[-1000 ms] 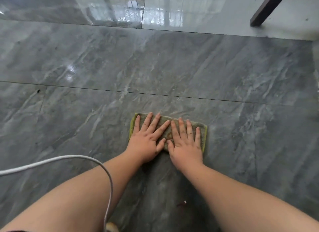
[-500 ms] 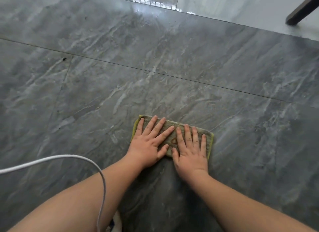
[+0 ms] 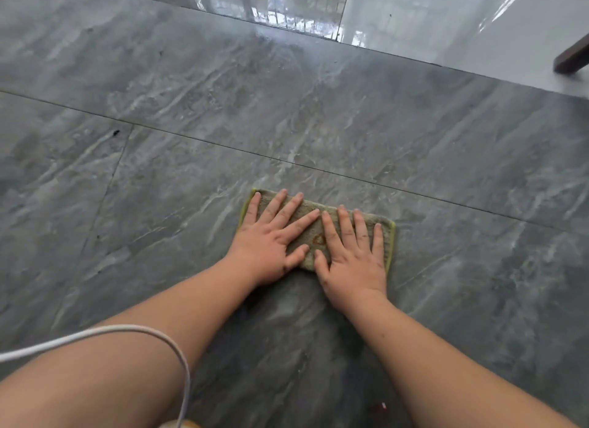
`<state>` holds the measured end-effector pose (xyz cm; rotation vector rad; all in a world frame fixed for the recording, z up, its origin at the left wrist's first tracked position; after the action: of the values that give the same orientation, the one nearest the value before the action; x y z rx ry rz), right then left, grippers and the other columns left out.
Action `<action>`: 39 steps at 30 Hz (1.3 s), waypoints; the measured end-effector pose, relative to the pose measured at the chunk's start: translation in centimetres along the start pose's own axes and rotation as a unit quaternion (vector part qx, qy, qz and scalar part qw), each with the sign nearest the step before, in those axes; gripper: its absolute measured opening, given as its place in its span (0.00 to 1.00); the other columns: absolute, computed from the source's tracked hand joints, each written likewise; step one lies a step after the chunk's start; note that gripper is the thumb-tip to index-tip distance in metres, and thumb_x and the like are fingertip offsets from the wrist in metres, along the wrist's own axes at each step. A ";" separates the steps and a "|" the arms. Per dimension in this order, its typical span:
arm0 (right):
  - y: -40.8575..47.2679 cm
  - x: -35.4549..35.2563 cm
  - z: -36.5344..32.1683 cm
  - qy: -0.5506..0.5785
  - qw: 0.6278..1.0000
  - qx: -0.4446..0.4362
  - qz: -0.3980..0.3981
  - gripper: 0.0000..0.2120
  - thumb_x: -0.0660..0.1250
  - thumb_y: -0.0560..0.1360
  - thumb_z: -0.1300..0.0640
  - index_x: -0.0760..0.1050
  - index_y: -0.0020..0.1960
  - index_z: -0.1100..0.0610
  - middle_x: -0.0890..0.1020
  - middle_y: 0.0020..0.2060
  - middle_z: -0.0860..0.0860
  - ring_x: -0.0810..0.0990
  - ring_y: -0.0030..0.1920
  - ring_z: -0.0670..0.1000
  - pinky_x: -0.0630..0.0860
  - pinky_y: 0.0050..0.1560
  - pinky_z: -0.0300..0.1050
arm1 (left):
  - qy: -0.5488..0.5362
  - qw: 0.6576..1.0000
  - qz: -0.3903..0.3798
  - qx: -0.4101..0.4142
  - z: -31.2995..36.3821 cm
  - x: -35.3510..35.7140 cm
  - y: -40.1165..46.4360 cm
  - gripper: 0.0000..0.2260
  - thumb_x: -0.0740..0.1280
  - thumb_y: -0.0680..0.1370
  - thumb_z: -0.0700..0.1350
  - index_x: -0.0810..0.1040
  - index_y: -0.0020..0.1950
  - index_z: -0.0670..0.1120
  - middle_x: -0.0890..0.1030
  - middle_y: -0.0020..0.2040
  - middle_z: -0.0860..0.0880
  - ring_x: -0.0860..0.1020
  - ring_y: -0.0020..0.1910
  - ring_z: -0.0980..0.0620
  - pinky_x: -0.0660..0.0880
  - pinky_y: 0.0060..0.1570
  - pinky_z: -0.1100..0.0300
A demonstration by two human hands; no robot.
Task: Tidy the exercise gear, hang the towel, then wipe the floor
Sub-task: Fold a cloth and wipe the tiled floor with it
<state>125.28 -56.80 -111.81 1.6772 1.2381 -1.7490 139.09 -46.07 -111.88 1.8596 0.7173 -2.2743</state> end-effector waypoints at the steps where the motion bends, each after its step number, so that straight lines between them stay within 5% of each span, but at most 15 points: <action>1: 1.2 -0.4 0.1 -0.001 1.000 0.005 -0.002 0.34 0.49 0.77 0.38 0.40 0.79 0.43 0.46 0.80 0.48 0.41 0.80 0.53 0.36 0.76 0.62 | 0.007 1.000 -0.003 0.004 -0.6 -0.4 1.3 0.30 0.46 0.77 0.66 0.39 0.78 0.65 0.43 0.81 0.53 0.40 0.80 0.48 0.37 0.74 0.36; 16: 19.8 -6.7 3.7 0.016 0.999 0.038 0.023 0.32 0.45 0.79 0.37 0.38 0.79 0.41 0.41 0.80 0.45 0.36 0.79 0.50 0.34 0.75 0.60 | 0.022 1.000 0.013 0.013 -6.7 -6.7 19.9 0.29 0.45 0.78 0.66 0.39 0.78 0.65 0.43 0.81 0.53 0.40 0.80 0.49 0.37 0.74 0.37; 29: 31.9 -11.0 5.1 0.032 0.998 0.054 -0.013 0.32 0.46 0.79 0.37 0.38 0.79 0.42 0.38 0.79 0.46 0.34 0.78 0.51 0.32 0.75 0.60 | 0.024 0.997 -0.071 0.021 -11.3 -11.0 30.9 0.28 0.43 0.80 0.65 0.35 0.77 0.64 0.36 0.80 0.52 0.34 0.78 0.47 0.33 0.72 0.36; 39: 33.3 -11.9 5.4 0.040 0.995 0.059 -0.070 0.32 0.46 0.80 0.38 0.34 0.78 0.42 0.34 0.79 0.46 0.31 0.77 0.51 0.30 0.74 0.61 | 0.002 0.988 -0.151 0.041 -11.8 -12.0 32.5 0.30 0.46 0.81 0.64 0.31 0.76 0.62 0.30 0.79 0.50 0.29 0.76 0.44 0.30 0.70 0.33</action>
<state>150.99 -81.63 -111.48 1.7816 1.3405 -1.8878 164.86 -72.05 -111.26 1.9032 0.9807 -2.5175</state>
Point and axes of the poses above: each hand's wrist, its own y-axis towards the middle knuckle, its own x-axis out of the palm, z = x × y, the point moved 3 cm from there along y, towards the middle knuckle
